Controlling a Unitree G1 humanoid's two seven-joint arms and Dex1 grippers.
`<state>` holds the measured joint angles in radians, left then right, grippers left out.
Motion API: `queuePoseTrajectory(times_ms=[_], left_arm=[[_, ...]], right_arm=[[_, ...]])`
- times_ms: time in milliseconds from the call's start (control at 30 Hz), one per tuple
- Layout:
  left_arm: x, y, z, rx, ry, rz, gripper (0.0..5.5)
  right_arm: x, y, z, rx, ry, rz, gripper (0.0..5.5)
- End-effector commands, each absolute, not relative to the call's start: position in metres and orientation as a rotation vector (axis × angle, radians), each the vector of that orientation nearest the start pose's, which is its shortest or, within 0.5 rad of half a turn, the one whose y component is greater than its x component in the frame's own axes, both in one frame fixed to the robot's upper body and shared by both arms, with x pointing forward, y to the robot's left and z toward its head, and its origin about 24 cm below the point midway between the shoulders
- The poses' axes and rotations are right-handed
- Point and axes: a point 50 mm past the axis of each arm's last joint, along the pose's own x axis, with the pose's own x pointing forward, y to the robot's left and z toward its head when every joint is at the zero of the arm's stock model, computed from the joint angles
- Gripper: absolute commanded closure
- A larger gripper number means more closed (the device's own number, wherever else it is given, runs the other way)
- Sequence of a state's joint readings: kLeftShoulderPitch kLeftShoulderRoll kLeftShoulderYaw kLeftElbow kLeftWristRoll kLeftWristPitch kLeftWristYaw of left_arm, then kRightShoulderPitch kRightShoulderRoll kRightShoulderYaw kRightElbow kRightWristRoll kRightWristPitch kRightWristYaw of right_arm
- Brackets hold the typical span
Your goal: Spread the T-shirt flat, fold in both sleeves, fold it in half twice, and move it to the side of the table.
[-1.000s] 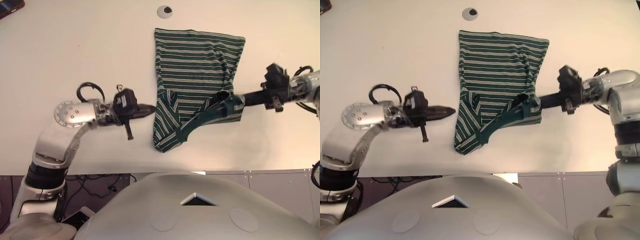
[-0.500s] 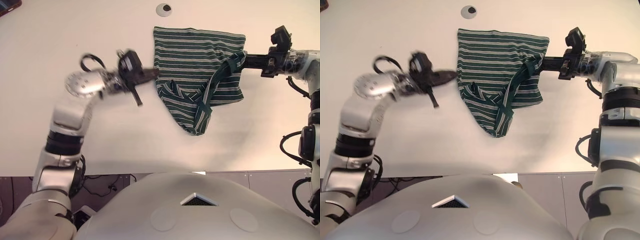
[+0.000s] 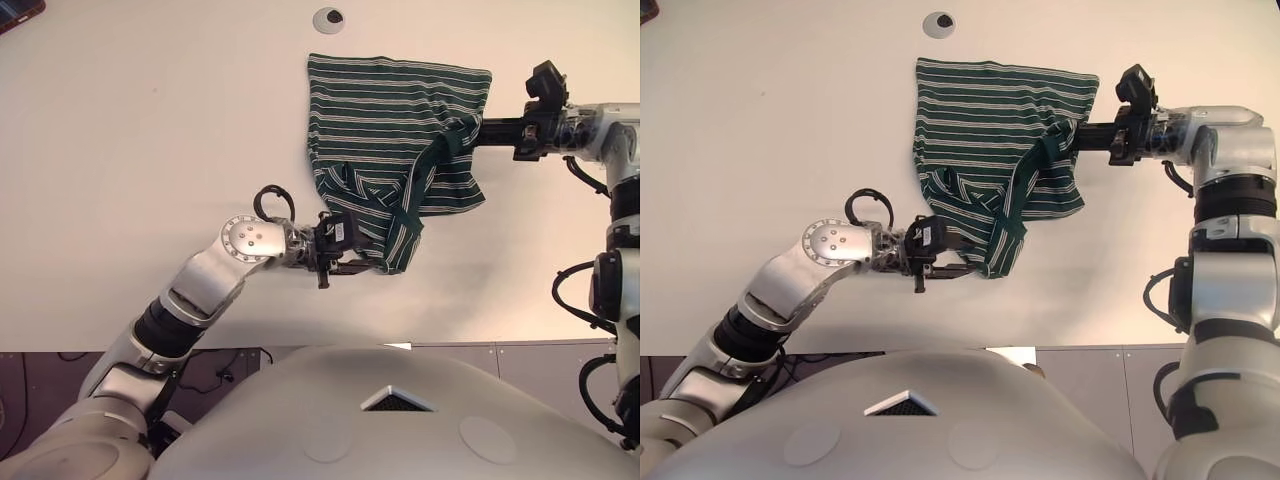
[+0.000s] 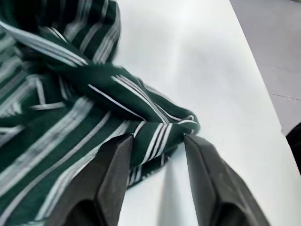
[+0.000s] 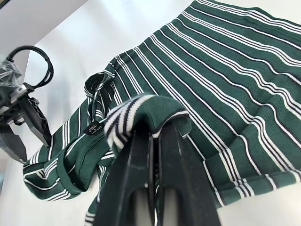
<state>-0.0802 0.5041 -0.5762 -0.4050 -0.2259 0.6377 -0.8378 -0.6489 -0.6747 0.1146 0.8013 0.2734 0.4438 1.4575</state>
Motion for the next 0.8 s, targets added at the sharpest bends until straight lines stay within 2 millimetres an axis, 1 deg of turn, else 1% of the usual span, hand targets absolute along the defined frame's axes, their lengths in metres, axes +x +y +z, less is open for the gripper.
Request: queuePoseTrajectory(times_ms=[33,133,200,233,300,367,400,467,567,700,733,800], left_arm=[[0.185,0.072,0.034,0.248,0.558,-1.374,3.57],[0.184,0.070,0.024,0.295,0.624,-1.382,3.57],[0.180,0.074,0.016,0.375,0.684,-1.406,3.57],[0.178,0.076,0.012,0.409,0.707,-1.420,3.76],[0.176,0.077,0.009,0.418,0.720,-1.426,3.98],[0.178,0.078,0.012,0.404,0.693,-1.417,4.21],[0.180,0.079,0.016,0.383,0.670,-1.412,4.43],[0.190,0.085,0.036,0.264,0.586,-1.376,4.80],[0.203,0.100,0.070,0.035,0.481,-1.330,5.25],[0.232,0.120,0.107,-0.232,0.356,-1.245,5.42],[0.243,0.126,0.115,-0.294,0.331,-1.216,5.43],[0.267,0.131,0.124,-0.398,0.298,-1.158,5.43]], right_arm=[[0.309,-0.252,0.079,0.134,0.670,1.135,5.50],[0.308,-0.251,0.081,0.137,0.670,1.145,5.50],[0.308,-0.249,0.081,0.136,0.668,1.149,5.50],[0.308,-0.248,0.081,0.136,0.666,1.149,5.50],[0.307,-0.248,0.081,0.139,0.662,1.148,5.50],[0.307,-0.248,0.081,0.143,0.658,1.144,5.50],[0.307,-0.248,0.080,0.146,0.654,1.140,5.50],[0.307,-0.250,0.082,0.158,0.638,1.128,5.50],[0.306,-0.254,0.085,0.185,0.613,1.117,5.50],[0.310,-0.257,0.088,0.225,0.579,1.083,5.50],[0.313,-0.257,0.090,0.237,0.567,1.071,5.50],[0.320,-0.257,0.095,0.269,0.536,1.040,5.50]])
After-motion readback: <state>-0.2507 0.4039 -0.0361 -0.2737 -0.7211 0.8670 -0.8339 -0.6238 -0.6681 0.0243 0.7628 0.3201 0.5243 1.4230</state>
